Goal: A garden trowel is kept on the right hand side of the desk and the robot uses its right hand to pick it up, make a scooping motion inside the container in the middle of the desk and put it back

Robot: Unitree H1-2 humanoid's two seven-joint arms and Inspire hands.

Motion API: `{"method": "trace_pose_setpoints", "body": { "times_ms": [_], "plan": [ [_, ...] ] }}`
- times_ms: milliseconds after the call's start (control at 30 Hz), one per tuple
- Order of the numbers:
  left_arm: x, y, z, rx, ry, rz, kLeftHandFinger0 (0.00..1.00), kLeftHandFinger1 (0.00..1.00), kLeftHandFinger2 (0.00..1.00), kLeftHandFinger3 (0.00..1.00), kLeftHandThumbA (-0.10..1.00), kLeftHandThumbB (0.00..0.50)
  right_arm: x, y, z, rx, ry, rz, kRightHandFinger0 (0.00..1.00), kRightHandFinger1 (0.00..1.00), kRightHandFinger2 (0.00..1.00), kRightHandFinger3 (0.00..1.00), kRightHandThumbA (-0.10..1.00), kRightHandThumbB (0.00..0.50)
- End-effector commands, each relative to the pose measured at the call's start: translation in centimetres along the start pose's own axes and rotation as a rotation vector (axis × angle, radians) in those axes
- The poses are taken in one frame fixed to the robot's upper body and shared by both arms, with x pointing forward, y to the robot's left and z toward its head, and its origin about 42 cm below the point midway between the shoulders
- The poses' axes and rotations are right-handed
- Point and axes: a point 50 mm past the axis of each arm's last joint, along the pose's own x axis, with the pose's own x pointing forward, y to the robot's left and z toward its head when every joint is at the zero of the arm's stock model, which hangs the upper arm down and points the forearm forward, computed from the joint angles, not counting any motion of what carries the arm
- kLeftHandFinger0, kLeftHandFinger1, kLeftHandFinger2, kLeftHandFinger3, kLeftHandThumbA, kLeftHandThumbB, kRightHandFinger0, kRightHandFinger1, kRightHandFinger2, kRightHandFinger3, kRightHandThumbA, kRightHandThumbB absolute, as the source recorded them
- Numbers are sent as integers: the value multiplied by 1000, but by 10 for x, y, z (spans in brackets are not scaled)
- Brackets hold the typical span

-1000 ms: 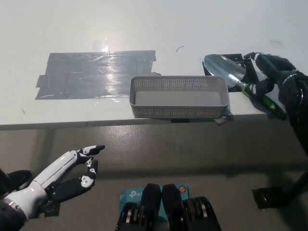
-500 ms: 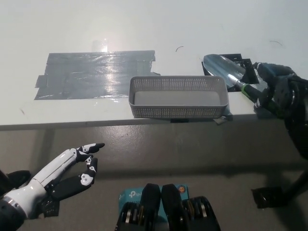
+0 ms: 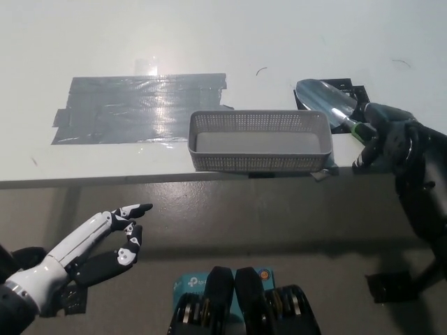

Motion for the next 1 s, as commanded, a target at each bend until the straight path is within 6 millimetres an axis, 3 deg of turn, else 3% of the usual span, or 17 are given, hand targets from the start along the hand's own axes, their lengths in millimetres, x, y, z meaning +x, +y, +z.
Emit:
{"method": "trace_pose_setpoints", "body": {
  "times_ms": [0,33,167,200,433,567,600,633,667,700,733,767,800,867,900,933,967],
  "plan": [
    [0,10,11,42,-40,10,1000,1000,1000,1000,1000,231,5,-1,-1,39,26,1,1000,1000,1000,1000,1000,354],
    [0,10,11,39,-41,11,1000,1000,1000,1000,1000,239,6,0,-2,51,39,3,1000,1000,1000,1000,1000,289],
    [-1,10,10,39,-37,17,1000,1000,1000,1000,1000,242,11,0,-6,85,71,-19,1000,1000,1000,1000,960,178],
    [-2,11,9,41,-30,17,1000,1000,1000,1000,1000,239,15,-1,-11,82,93,-33,1000,1000,1000,1000,950,123],
    [0,10,10,47,-46,8,1000,1000,1000,1000,1000,238,16,3,-19,85,99,-13,1000,1000,1000,1000,943,90],
    [2,10,10,39,-50,9,1000,1000,1000,1000,1000,234,20,15,-17,152,88,34,1000,1000,1000,1000,768,6],
    [2,9,10,38,-52,10,1000,1000,1000,1000,1000,241,22,15,-17,175,89,40,784,966,1000,1000,694,1],
    [2,9,11,40,-52,10,1000,1000,1000,1000,1000,242,22,15,-18,180,87,41,619,834,1000,1000,638,0],
    [3,9,12,48,-54,10,1000,1000,1000,1000,1000,245,23,16,-18,263,78,43,387,558,804,1000,461,0],
    [2,10,12,55,-55,10,1000,1000,1000,1000,1000,245,23,16,-19,285,73,46,336,507,763,1000,371,0],
    [2,10,12,54,-55,8,1000,1000,1000,1000,1000,252,22,17,-19,277,73,48,165,318,543,1000,238,0],
    [2,10,12,50,-56,7,1000,1000,1000,1000,1000,257,22,17,-17,229,70,59,20,134,414,1000,-58,0],
    [3,10,12,48,-57,5,1000,1000,1000,1000,1000,259,22,16,-15,172,64,69,1,15,248,1000,-98,12],
    [3,10,13,53,-53,2,1000,1000,1000,1000,1000,255,22,15,-13,105,37,57,0,0,22,817,-100,14],
    [5,10,12,54,-55,-6,1000,1000,1000,1000,1000,250,23,15,-12,33,24,49,0,0,1,643,-100,103],
    [6,9,12,54,-58,-6,1000,1000,1000,1000,1000,251,23,15,-11,33,20,39,0,0,12,613,-100,204],
    [6,9,13,53,-59,-4,1000,1000,1000,1000,1000,261,22,14,-10,21,18,30,0,0,50,866,-100,182]
  ]
}}
